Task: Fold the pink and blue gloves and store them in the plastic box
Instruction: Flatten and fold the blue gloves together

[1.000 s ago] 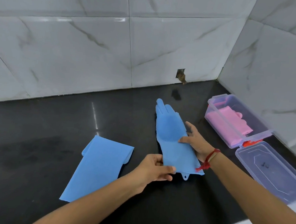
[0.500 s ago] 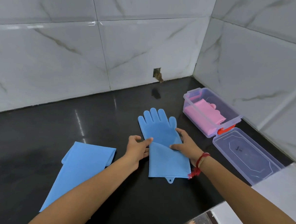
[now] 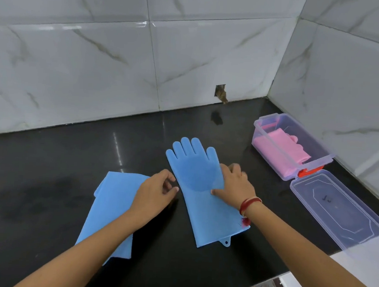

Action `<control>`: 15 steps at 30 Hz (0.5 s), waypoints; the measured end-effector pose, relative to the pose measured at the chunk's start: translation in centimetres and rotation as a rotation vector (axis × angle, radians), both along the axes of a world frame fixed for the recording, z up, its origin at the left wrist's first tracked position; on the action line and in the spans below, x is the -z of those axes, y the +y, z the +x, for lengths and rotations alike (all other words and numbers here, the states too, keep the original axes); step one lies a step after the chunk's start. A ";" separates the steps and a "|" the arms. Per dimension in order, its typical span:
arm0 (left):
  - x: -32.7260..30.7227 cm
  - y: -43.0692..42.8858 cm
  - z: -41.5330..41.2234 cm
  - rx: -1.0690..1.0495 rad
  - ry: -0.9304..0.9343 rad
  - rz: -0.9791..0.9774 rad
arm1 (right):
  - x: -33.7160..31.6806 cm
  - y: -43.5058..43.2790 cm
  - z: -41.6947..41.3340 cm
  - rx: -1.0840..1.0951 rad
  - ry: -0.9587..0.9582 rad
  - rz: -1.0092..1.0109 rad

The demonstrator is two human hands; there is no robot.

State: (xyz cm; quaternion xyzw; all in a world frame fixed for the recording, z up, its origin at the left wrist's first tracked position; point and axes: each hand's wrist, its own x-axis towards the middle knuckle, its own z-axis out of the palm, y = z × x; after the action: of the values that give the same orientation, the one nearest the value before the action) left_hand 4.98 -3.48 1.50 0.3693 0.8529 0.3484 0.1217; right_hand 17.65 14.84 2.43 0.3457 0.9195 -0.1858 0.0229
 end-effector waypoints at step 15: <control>0.3 -8.3 -2.8 -0.319 0.084 -0.530 | 2.8 -6.0 -2.1 -0.335 0.125 0.127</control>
State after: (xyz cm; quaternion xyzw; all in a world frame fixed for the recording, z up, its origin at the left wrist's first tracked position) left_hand 2.19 -11.81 1.19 0.2002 0.9655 0.1129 0.1221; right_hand 15.58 8.87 -0.35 0.1763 0.9737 -0.1420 -0.0254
